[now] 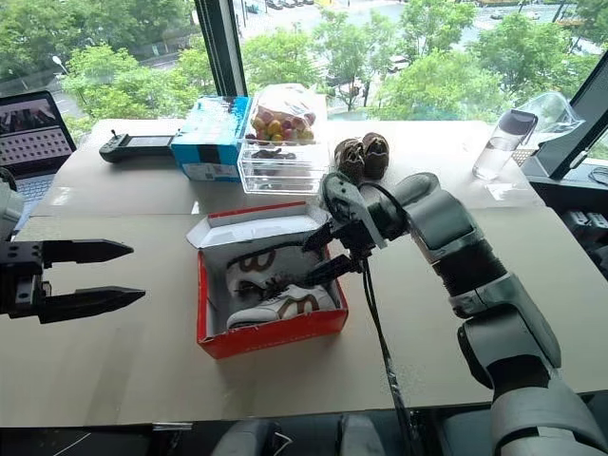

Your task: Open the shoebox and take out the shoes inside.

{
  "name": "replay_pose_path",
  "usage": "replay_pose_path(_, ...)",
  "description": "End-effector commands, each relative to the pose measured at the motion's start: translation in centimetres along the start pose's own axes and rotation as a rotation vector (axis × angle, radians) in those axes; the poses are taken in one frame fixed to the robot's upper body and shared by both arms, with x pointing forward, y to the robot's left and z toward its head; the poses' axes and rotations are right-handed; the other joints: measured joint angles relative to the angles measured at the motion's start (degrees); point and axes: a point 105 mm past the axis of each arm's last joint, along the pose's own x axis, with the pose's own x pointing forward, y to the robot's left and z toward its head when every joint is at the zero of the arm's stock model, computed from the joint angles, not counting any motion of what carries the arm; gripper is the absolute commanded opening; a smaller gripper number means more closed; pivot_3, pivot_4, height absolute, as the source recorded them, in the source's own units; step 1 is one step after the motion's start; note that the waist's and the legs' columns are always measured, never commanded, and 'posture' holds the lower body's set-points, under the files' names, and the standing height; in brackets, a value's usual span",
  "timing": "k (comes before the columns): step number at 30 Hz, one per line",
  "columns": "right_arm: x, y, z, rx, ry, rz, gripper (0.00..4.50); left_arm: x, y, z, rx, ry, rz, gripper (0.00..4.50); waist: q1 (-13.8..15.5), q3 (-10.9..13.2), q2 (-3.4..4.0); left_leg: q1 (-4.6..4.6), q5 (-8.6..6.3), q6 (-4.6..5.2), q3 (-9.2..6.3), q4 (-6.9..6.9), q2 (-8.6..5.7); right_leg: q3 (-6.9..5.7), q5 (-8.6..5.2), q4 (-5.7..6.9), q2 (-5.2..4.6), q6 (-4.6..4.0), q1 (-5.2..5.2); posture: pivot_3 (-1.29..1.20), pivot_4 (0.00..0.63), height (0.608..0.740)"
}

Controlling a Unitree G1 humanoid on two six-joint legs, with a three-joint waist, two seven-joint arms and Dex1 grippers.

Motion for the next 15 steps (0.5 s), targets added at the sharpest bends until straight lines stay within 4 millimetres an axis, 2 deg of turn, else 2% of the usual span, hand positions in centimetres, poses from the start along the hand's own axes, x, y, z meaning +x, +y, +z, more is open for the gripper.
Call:
replay_pose_path(1, 0.4, 0.4, 0.1, -0.023, 0.078, 0.084, 4.47, -0.3, -0.3, 0.5, 0.055, -0.016, 0.019, 4.5, -0.2, 0.0, 0.01, 0.0, 0.0, 0.0, 0.01, 0.0, -0.01, 0.02, 0.0, 0.02, 0.0, 0.0, -0.03, 0.0, 0.15, 0.74)
replay_pose_path(6, 1.6, -0.1, -0.5, -0.028, 0.155, 0.128, 4.47, -0.3, -0.5, 0.1, 0.05, -0.009, 0.031, 4.5, -0.2, 0.0, 0.01, 0.09, 0.02, -0.05, -0.03, 0.0, 0.02, 0.01, -0.01, -0.01, 0.01, -0.02, -0.01, 0.0, 0.15, 0.74)
replay_pose_path(8, 2.2, 0.6, -1.1, -0.034, 0.207, 0.188, 4.47, -0.3, -0.4, -0.8, 0.052, 0.039, 0.046, 4.5, -0.3, 0.0, 0.02, 0.13, 0.02, -0.05, -0.03, 0.01, 0.0, 0.02, -0.01, -0.01, -0.02, -0.02, 0.0, 0.0, 0.15, 0.74)
replay_pose_path(11, 2.8, 1.2, -1.5, -0.03, 0.243, 0.243, 4.47, -0.5, -0.2, -1.1, 0.047, 0.045, 0.059, 4.5, 0.0, 0.0, 0.02, 0.22, 0.04, -0.09, -0.06, -0.01, -0.02, 0.01, -0.03, 0.04, -0.06, -0.06, 0.04, 0.0, 0.15, 0.74)
replay_pose_path(15, 3.6, 1.7, -1.9, -0.043, 0.272, 0.297, 3.52, -0.5, 0.0, -1.3, 0.057, 0.056, 0.073, 4.5, 0.0, 0.0, 0.02, 0.23, 0.04, -0.08, -0.08, 0.0, -0.03, 0.01, -0.03, 0.05, -0.09, -0.06, 0.03, 0.0, 0.15, 0.74)
